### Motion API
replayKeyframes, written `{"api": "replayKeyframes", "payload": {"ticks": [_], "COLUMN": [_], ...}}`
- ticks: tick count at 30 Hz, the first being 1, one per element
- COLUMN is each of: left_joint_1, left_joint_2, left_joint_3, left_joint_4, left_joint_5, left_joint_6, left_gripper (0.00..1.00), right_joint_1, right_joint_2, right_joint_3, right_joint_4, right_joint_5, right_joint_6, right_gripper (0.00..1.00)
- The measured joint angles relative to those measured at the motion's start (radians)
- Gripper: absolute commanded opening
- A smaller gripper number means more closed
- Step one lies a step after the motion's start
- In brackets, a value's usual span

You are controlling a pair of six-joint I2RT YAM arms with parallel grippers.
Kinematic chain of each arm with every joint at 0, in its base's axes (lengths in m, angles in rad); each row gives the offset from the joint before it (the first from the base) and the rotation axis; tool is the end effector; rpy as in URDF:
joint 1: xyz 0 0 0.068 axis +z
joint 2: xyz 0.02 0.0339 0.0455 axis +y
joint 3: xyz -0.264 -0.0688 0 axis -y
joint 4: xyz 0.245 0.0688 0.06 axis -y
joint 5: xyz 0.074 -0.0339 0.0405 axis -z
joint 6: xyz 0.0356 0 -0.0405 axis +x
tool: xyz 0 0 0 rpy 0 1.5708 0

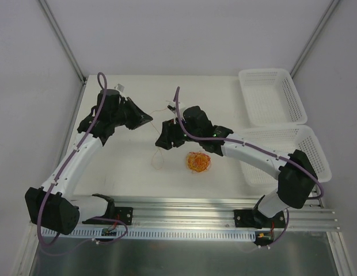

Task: Untangle the cables

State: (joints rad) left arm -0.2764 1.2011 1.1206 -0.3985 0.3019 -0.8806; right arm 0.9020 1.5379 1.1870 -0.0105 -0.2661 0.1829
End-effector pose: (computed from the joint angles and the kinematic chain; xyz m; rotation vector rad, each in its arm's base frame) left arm 0.2564 -0.0837 0.3500 -0.4560 2.1399 -1.0011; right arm 0.2180 0.2909 0.3112 -0.8935 1.8413 0.9606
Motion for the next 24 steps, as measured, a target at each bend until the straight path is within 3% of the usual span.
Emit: {"api": "replayKeyframes", "payload": {"ticks": [3,6,10,12,16,17,20,21,24], "left_joint_1": [-0.006,-0.007,-0.013,-0.013,-0.013,-0.013,-0.013,-0.013,-0.013], "left_joint_2": [-0.022,-0.039,-0.061,-0.07,-0.083,-0.087,-0.107,-0.117,-0.154], "left_joint_3": [-0.008,-0.02,-0.048,-0.062,-0.079,-0.084,-0.102,-0.108,-0.125], "left_joint_4": [0.013,0.023,0.029,0.032,0.037,0.038,0.042,0.042,0.045], "left_joint_5": [-0.003,-0.005,-0.02,-0.025,-0.035,-0.036,-0.043,-0.045,-0.045], "left_joint_6": [-0.019,-0.032,-0.045,-0.044,-0.021,-0.011,0.022,0.039,0.092], "left_gripper": [0.0,0.0,0.0,0.03,0.32,0.44,0.62,0.75,0.91], "right_joint_1": [0.0,0.0,0.0,0.001,-0.004,-0.006,-0.02,-0.027,-0.058], "right_joint_2": [0.032,0.047,0.048,0.047,0.038,0.032,-0.003,-0.017,-0.062], "right_joint_3": [0.013,0.018,0.026,0.029,0.03,0.031,0.039,0.048,0.085], "right_joint_4": [0.0,0.0,0.0,-0.002,-0.042,-0.058,-0.14,-0.17,-0.256], "right_joint_5": [0.002,0.004,0.007,0.014,0.034,0.04,0.076,0.089,0.124], "right_joint_6": [0.0,0.0,-0.008,-0.014,-0.041,-0.048,-0.092,-0.109,-0.161], "right_gripper": [0.5,0.35,0.01,0.01,0.01,0.01,0.01,0.01,0.01]}}
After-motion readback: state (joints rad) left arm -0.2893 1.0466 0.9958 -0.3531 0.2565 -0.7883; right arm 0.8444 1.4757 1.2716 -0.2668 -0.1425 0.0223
